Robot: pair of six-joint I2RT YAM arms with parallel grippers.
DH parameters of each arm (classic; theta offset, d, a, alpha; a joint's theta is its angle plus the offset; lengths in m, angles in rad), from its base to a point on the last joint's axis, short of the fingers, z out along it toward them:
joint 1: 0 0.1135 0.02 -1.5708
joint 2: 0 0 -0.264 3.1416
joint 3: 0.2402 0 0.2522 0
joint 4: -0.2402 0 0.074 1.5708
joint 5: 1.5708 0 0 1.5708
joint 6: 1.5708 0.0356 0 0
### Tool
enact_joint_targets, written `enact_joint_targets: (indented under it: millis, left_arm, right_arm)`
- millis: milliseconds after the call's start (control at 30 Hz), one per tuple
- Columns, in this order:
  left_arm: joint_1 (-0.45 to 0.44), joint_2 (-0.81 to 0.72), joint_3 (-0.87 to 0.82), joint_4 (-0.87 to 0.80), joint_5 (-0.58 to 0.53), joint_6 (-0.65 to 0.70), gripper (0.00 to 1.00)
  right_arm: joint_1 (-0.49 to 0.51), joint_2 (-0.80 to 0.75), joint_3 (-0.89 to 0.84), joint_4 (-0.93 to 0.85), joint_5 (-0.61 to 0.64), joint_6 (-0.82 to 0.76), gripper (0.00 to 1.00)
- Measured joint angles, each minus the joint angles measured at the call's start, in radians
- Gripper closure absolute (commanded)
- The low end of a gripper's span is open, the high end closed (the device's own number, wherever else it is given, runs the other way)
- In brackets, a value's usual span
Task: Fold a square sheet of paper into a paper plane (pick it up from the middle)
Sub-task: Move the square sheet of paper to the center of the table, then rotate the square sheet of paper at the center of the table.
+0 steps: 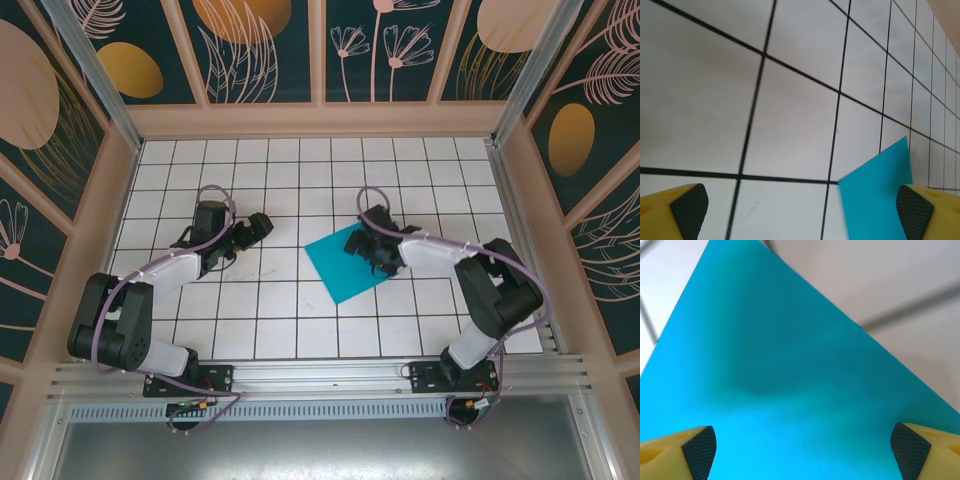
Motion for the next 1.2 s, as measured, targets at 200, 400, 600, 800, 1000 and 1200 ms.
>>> enact_joint_targets:
  millis: [200,400,600,800,1000,1200]
  left_arm:
    - [-0.119,0.002,0.000,0.002,0.014,-0.047,0.02]
    - [-0.264,0.002,-0.008,0.045,0.013,-0.151,0.32]
    - [-0.367,0.003,-0.058,0.067,-0.005,-0.264,0.58]
    - [-0.421,0.004,-0.079,0.037,-0.023,-0.319,0.68]
    - [-0.436,0.004,-0.087,0.019,-0.035,-0.340,0.70]
    - [-0.445,0.010,-0.084,0.018,-0.035,-0.340,0.71]
  right_arm:
    - [0.113,-0.097,-0.045,-0.015,-0.013,0.133,0.07]
    - [0.067,-0.135,0.020,-0.045,-0.009,0.019,0.26]
    - [0.039,-0.057,0.105,-0.044,-0.075,-0.127,0.44]
    - [0.039,0.039,0.146,-0.045,-0.201,-0.259,0.67]
    - [0.039,0.168,0.226,-0.045,-0.267,-0.341,0.73]
    - [0.038,0.275,0.294,-0.050,-0.275,-0.372,0.74]
